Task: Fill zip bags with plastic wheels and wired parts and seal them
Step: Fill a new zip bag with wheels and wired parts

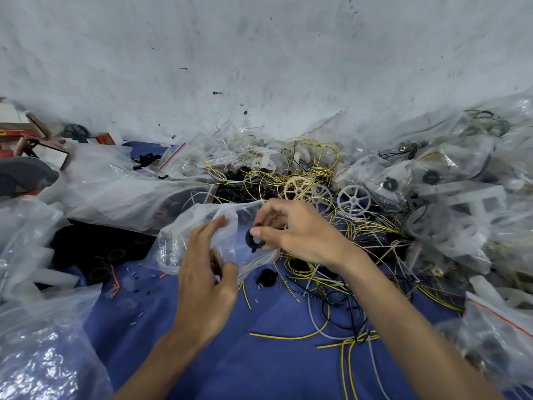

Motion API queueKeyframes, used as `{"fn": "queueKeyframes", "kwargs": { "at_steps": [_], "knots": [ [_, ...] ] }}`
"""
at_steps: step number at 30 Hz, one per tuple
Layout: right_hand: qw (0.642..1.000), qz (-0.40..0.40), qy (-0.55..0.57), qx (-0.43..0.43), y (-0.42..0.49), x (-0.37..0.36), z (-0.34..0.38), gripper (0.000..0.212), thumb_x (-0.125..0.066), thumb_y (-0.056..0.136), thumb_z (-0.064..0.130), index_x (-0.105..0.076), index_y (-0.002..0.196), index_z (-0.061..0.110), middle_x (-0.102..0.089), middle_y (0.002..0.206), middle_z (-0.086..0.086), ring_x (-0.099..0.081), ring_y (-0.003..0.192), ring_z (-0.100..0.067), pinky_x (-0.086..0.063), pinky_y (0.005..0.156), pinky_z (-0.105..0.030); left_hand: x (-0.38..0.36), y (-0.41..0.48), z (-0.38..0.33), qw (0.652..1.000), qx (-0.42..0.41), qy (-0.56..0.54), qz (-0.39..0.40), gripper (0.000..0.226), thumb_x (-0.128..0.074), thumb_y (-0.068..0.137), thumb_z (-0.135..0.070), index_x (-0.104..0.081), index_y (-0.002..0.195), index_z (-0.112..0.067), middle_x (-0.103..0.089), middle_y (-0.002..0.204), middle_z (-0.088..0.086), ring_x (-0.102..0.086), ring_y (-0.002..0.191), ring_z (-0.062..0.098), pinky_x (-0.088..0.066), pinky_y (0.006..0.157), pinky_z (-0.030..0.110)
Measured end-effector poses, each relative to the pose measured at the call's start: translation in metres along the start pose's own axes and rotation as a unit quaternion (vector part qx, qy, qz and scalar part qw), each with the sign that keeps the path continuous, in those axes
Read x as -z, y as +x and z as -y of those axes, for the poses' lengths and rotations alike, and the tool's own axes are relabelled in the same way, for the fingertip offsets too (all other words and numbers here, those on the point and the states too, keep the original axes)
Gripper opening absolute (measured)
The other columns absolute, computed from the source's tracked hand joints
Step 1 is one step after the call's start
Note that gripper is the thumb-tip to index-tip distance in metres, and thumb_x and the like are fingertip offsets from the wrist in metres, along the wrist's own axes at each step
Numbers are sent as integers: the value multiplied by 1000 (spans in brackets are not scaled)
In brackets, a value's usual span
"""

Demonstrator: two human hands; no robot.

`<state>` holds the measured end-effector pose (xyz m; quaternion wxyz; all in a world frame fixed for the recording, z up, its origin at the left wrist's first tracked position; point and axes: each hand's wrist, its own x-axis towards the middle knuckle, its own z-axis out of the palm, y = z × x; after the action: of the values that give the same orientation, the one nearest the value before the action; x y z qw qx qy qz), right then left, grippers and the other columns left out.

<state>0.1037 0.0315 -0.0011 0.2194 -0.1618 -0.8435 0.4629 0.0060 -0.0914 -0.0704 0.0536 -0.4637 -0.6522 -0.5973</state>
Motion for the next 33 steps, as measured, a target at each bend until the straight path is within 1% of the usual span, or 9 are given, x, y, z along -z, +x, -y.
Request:
{"fn": "queueKeyframes", "kwargs": {
  "at_steps": [4,10,14,16,20,22,25,28,33],
  "knots": [
    [1000,-1,14,-2,0,9,2,16,-65,83,1,-60,81,16,-60,73,4,-62,66,-4,-57,70,-25,0,0,1,1000,1,-7,-3,58,-43,70,-6,-49,124,-26,-51,126,-5,-44,53,10,-38,57,13],
    [998,-30,-55,25,-2,18,7,14,-75,76,15,-64,73,23,-67,73,4,-56,60,2,-43,59,-12,0,1,1,999,23,-29,-7,57,-41,69,-7,-51,123,-23,-53,125,-3,-41,51,9,-36,53,11],
    [993,-4,117,-15,-4,23,11,9,-71,79,11,-62,77,11,-64,59,4,-59,51,-2,-44,48,-11,3,3,-2,995,59,-84,-2,56,-41,69,-6,-53,122,-16,-50,101,37,-34,46,2,-31,49,9],
    [980,17,195,-26,-6,27,13,11,-71,74,17,-62,76,12,-63,61,1,-61,53,-4,-46,49,-11,4,4,-3,992,73,-107,-7,56,-40,69,-5,-53,122,-16,-47,95,41,-32,45,1,-30,47,10],
    [986,2,168,-17,-5,28,14,13,-73,72,18,-61,70,15,-63,58,4,-58,53,-4,-46,51,-12,3,2,2,989,70,-130,-27,56,-40,68,-4,-55,119,-22,-50,69,-4,-30,46,3,-30,45,13],
    [994,-35,100,7,-3,23,12,13,-73,76,11,-61,71,13,-65,59,5,-59,53,-3,-46,54,-12,2,2,2,989,61,-130,-26,56,-41,68,-4,-54,120,-22,-50,73,-8,-31,47,3,-30,46,13],
    [999,38,-17,8,-4,21,11,16,-65,85,9,-69,100,8,-68,109,2,-63,96,0,-47,83,-14,3,2,1,992,47,-111,-19,56,-41,69,-4,-52,123,-18,-52,91,8,-35,48,2,-31,47,12],
    [977,188,-101,4,-9,27,9,34,-53,93,9,-56,127,10,-35,146,11,-33,130,4,-29,109,-17,2,1,1,995,39,-90,-14,58,-42,68,-6,-51,123,-19,-58,111,13,-37,49,4,-32,47,14],
    [991,98,-94,-8,-13,40,16,23,-57,91,14,-66,112,12,-71,105,2,-67,93,-3,-48,92,-18,0,0,2,998,18,-62,-18,58,-42,67,-7,-52,123,-17,-55,120,-6,-42,54,13,-34,51,14]
  ]
}}
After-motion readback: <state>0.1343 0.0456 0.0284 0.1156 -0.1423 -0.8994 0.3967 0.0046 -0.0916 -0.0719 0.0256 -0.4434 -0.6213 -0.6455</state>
